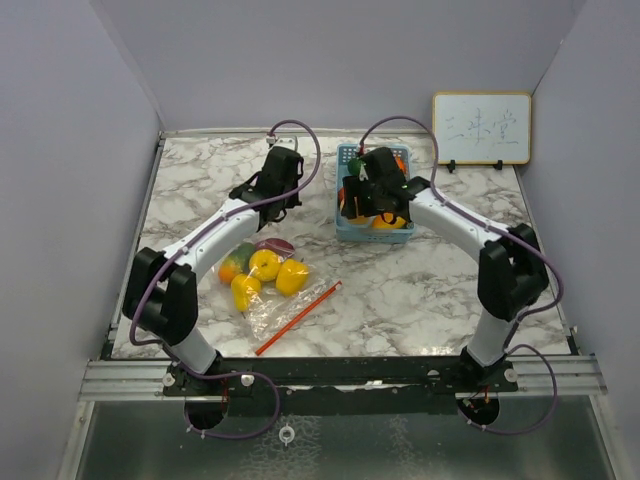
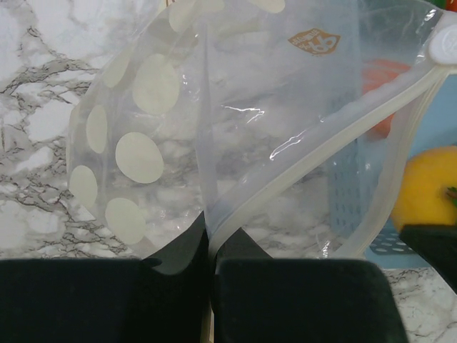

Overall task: Place the food in the zip-top bag and seal the zipper
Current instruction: Pick up the fake fruit from the bin, then place the fake fruit in the zipper food storage bag.

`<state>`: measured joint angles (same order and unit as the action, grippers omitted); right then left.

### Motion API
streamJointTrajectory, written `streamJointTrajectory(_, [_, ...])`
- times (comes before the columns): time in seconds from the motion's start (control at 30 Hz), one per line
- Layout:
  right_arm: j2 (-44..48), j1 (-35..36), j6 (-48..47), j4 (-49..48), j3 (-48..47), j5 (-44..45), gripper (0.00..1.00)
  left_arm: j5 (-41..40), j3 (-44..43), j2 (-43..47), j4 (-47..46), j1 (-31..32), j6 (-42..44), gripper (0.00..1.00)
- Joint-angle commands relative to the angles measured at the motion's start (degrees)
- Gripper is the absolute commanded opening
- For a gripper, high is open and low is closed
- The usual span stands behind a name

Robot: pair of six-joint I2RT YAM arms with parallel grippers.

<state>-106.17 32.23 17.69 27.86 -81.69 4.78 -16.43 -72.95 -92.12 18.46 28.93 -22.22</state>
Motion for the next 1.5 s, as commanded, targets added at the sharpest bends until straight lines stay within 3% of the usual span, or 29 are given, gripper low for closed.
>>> streamJointTrajectory(0.0, [10.7, -0.2, -1.1, -5.9, 3.1, -9.2, 0.26, 2.0, -2.6, -1.2, -0.5, -0.3, -0.8, 0.00])
streamJointTrajectory(0.17, [16.1, -0.2, 1.9, -17.3, 7.5, -26.9, 0.25, 3.4, -3.3, -2.3, -0.3, -0.4, -1.7, 0.00])
streamJointTrajectory(0.3, [13.3, -0.2, 5.5, -23.0, 8.4, -36.7, 0.25, 5.3, -4.4, -3.0, 0.5, -0.4, -2.9, 0.00])
streamJointTrajectory(0.57, [6.6, -0.2, 8.1, -22.7, 3.9, -31.3, 0.25, 12.1, -10.8, -3.7, 5.5, -1.9, -8.3, 0.00])
streamJointTrajectory(0.73, [5.3, -0.2, 8.0, -20.9, 1.8, -24.3, 0.27, 21.2, -9.9, -3.1, 4.7, -4.9, -14.5, 0.00])
streamJointTrajectory(0.9, [3.6, -0.2, 8.8, -18.5, -2.3, -19.4, 0.36, 29.3, -5.9, -2.1, 0.5, -6.7, -19.5, 0.00])
streamJointTrajectory(1.0, [2.1, -0.2, 9.2, -15.4, -5.7, -15.9, 0.47, 31.7, -4.9, -1.9, -0.9, -6.8, -21.3, 0.00])
streamJointTrajectory(1.07, [0.9, -0.2, 8.0, -12.7, -8.1, -14.8, 0.60, 33.4, -2.5, -1.5, -2.5, -7.2, -23.6, 0.00])
streamJointTrajectory(1.2, [1.9, -0.2, 5.3, -11.6, -8.3, -14.1, 0.97, 34.0, -2.7, -1.5, -3.5, -8.0, -24.7, 0.00])
streamJointTrajectory(1.47, [10.4, -0.2, 1.8, -10.7, -4.6, -8.7, 1.00, 33.7, -6.4, -3.6, -2.8, -9.6, -24.2, 0.00])
